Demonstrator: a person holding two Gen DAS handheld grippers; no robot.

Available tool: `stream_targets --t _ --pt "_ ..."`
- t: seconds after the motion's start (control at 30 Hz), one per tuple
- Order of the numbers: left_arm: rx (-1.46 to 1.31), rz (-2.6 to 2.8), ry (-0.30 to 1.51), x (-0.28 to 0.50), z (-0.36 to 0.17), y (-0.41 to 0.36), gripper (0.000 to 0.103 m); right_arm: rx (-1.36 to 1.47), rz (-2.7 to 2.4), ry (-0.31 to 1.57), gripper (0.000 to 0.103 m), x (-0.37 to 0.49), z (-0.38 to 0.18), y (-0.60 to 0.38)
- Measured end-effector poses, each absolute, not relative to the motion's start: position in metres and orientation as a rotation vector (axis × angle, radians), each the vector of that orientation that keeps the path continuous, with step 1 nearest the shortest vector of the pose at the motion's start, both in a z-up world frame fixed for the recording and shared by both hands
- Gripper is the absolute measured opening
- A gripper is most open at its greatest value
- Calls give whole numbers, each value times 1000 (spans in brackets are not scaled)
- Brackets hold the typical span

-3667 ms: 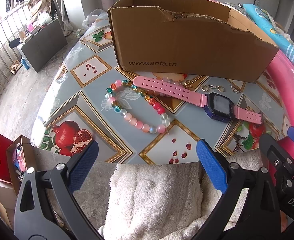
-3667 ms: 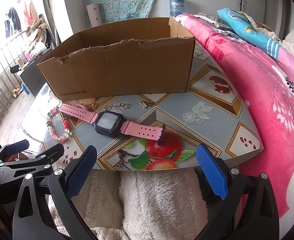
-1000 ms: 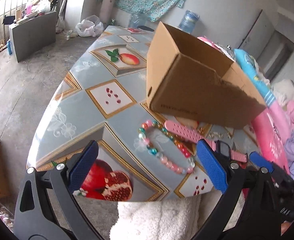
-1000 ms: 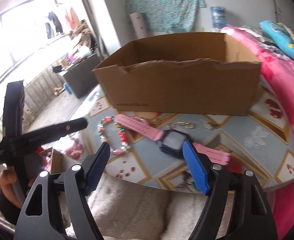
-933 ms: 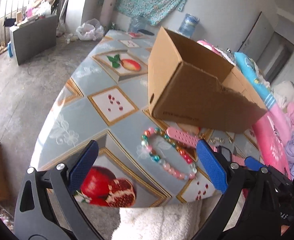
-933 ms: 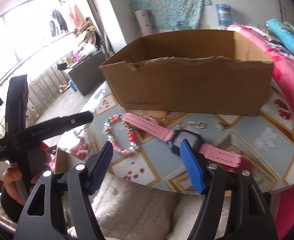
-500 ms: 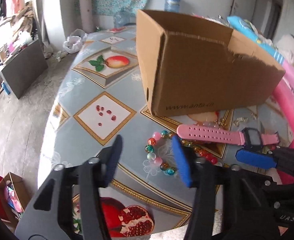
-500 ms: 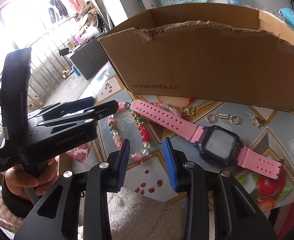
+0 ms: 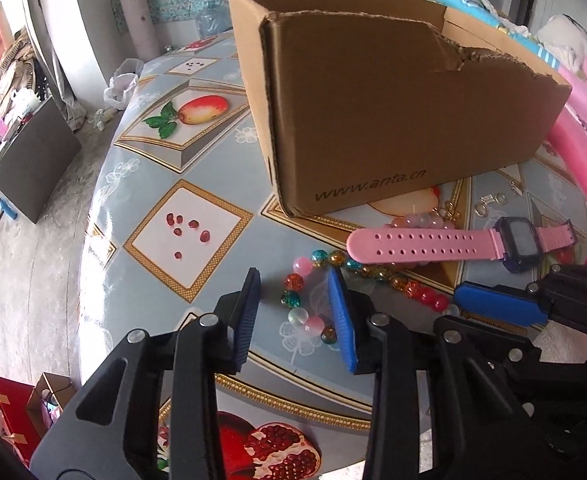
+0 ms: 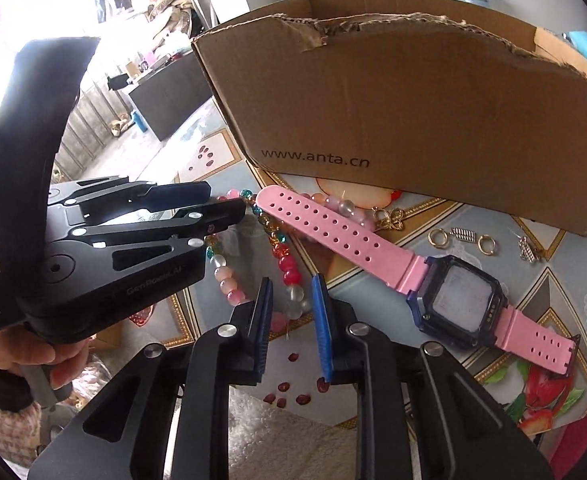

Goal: Organize jewelry
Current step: 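Lower the right gripper onto the multicolour bead bracelet and close it, then carry the bracelet into the cardboard box and open the right gripper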

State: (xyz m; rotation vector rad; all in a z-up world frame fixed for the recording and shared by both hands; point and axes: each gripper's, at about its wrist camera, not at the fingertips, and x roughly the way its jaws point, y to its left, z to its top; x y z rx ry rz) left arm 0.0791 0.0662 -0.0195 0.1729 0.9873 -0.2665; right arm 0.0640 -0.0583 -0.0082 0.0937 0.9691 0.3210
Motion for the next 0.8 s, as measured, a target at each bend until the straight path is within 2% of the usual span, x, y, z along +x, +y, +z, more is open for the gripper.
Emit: stream_targets --t 0.1,0.17,0.2,0.4,0.8 --pt "178 -287 999 81 -20 65 27 84 319 974 15 65 -8 -55" --pt "185 -288 997 80 -19 63 18 93 328 980 10 71 -10 -53" --pt "192 -283 994 79 -19 61 9 105 334 982 10 73 -11 -54" --pt "180 -257 992 70 -13 64 8 184 399 994 10 72 -10 -60" --pt "95 -220 943 41 37 80 8 251 527 928 10 50 15 -64"
